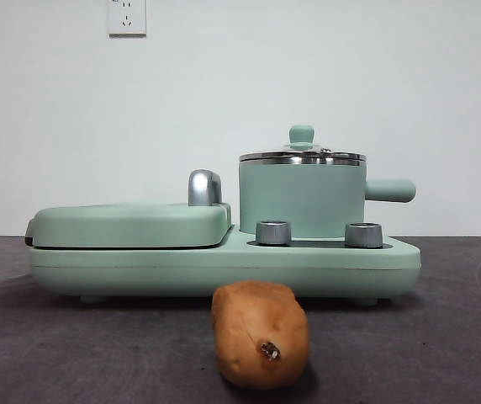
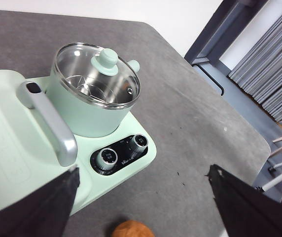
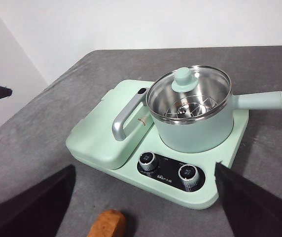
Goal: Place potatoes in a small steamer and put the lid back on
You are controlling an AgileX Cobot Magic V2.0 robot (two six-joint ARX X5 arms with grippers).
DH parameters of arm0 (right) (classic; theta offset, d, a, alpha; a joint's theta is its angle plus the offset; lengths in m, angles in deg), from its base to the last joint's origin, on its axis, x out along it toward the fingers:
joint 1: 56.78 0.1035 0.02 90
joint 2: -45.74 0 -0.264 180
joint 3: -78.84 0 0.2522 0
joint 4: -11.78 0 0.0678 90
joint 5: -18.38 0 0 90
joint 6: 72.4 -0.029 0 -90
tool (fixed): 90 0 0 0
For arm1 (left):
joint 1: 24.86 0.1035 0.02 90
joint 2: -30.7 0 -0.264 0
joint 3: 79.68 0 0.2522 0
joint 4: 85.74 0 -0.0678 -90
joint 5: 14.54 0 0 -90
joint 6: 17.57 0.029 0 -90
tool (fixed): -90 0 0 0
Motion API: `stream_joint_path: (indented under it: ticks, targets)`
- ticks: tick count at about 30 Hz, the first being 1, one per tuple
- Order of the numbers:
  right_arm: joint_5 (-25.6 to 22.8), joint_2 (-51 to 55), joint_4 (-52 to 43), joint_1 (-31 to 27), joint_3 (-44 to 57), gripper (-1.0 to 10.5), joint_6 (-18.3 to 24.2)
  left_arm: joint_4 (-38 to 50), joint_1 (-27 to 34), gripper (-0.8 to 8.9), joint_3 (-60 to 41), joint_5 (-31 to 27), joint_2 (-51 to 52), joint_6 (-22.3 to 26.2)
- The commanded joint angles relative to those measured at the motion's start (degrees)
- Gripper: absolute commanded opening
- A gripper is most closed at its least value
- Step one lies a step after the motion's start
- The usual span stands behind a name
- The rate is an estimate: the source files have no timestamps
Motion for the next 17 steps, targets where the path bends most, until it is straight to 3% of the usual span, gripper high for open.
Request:
stream_joint_path:
  ticks: [1, 8, 17]
  targets:
    - [0.20, -0.24, -0.15, 0.02, -0.76, 4.7, -0.24, -0.04, -1.09, 4.42, 3.17, 0.17, -2.78, 0.33]
    - [0.24, -0.24, -0.15, 0.02, -0.76, 4.6, -0.85, -6.12, -4.22, 4.46, 13.75, -0.66, -14.12, 5.55]
    - [0.24, -0.24, -0.15, 0.02, -0.76, 4.6, -1.27, -9.97, -10.10, 4.45, 32.06, -11.34, -33.68, 11.72]
